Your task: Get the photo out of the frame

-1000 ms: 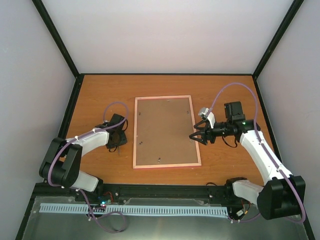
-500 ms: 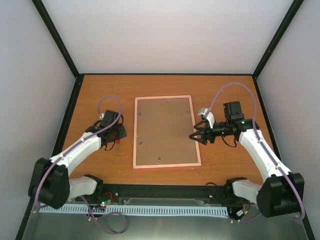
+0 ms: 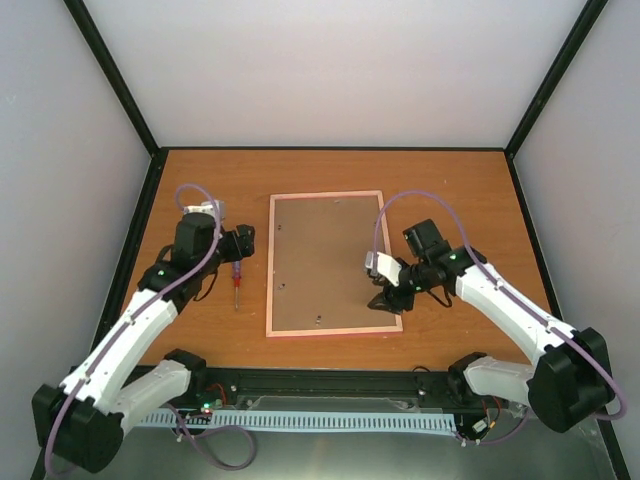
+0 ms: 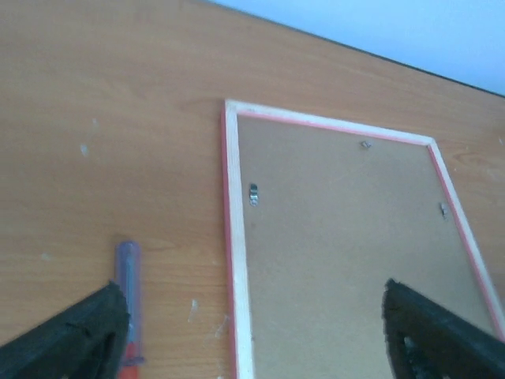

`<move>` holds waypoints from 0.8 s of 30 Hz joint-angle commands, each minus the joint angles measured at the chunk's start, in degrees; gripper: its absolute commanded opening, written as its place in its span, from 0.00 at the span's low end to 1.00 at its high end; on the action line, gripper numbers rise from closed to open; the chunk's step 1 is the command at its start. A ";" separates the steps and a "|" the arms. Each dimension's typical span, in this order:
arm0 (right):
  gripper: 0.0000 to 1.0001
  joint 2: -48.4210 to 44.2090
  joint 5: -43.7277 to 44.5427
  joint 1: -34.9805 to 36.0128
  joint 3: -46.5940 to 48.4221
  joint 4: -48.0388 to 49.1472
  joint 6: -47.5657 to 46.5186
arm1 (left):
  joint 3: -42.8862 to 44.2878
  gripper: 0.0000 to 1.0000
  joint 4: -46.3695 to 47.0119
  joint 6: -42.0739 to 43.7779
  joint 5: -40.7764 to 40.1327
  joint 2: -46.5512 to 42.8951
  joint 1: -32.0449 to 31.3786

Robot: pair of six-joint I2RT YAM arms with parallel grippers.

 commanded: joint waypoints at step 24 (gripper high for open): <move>0.58 -3.35 25.63 20.38 -10.43 5.28 -3.47 | -7.48 0.77 10.09 16.13 13.02 -11.77 0.37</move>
